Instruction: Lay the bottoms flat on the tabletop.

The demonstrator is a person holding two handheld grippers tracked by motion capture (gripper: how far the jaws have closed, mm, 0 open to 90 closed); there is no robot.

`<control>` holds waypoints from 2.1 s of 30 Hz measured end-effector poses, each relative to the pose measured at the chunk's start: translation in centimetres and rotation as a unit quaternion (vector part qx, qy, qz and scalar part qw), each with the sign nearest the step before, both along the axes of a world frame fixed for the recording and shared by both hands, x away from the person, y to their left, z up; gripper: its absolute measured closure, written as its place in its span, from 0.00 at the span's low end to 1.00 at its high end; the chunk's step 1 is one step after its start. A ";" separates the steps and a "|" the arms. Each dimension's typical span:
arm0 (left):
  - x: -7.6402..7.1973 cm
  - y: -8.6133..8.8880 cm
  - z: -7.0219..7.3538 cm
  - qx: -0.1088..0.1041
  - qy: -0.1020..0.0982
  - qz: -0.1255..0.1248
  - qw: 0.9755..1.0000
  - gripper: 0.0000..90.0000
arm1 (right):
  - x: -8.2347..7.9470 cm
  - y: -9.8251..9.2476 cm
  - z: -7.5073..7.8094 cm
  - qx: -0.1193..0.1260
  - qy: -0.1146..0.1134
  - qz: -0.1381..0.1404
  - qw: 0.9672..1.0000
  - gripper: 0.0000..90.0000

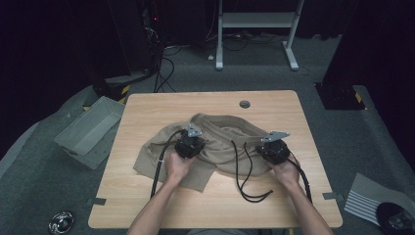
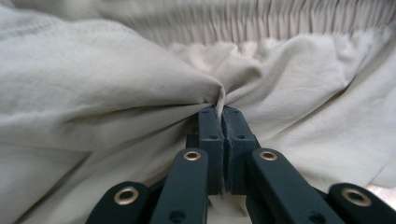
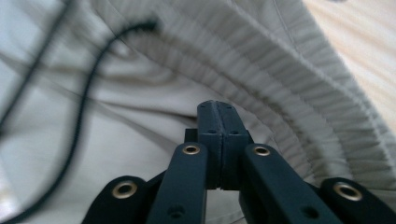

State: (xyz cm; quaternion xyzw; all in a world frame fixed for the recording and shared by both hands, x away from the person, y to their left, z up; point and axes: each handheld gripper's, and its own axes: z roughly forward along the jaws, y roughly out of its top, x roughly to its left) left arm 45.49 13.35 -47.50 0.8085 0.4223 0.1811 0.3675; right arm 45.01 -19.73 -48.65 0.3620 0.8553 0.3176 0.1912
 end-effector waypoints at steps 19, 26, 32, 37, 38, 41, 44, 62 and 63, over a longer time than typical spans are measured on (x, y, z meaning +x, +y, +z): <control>-1.9 -6.4 1.1 0.040 -0.025 -0.123 0.991 0.35 | -3.3 -2.0 -1.7 0.028 0.014 0.004 0.999 0.81; 0.7 -8.0 -0.9 0.084 0.015 -0.097 0.992 0.83 | -2.6 -1.9 -2.3 0.045 0.023 0.003 0.999 0.99; 1.2 -6.6 0.7 0.038 -0.003 -0.062 0.997 0.98 | -4.7 -3.4 -1.0 0.073 -0.023 -0.007 0.997 0.81; 1.7 -5.2 2.3 -0.012 -0.005 -0.043 0.999 0.98 | -6.3 -3.7 -0.9 0.069 -0.034 0.000 0.997 0.79; 1.8 -5.1 2.4 -0.017 -0.005 -0.040 0.999 0.98 | -6.4 -3.6 -1.1 0.063 -0.030 0.004 0.998 0.79; 2.0 -4.8 2.6 -0.026 -0.006 -0.030 0.999 0.98 | -6.2 -2.9 -2.0 0.051 -0.014 0.012 0.999 0.79; 2.3 -4.6 2.5 -0.037 0.001 -0.025 0.999 0.98 | -5.8 -1.9 -2.7 0.049 -0.003 0.017 0.999 0.77; 2.5 -2.9 3.2 -0.098 -0.001 0.001 0.995 0.98 | -3.6 0.5 -3.0 0.075 -0.009 -0.016 0.997 0.73; 2.5 -2.9 3.1 -0.097 0.000 0.001 0.995 0.98 | -3.5 0.5 -2.9 0.076 -0.012 -0.016 0.997 0.73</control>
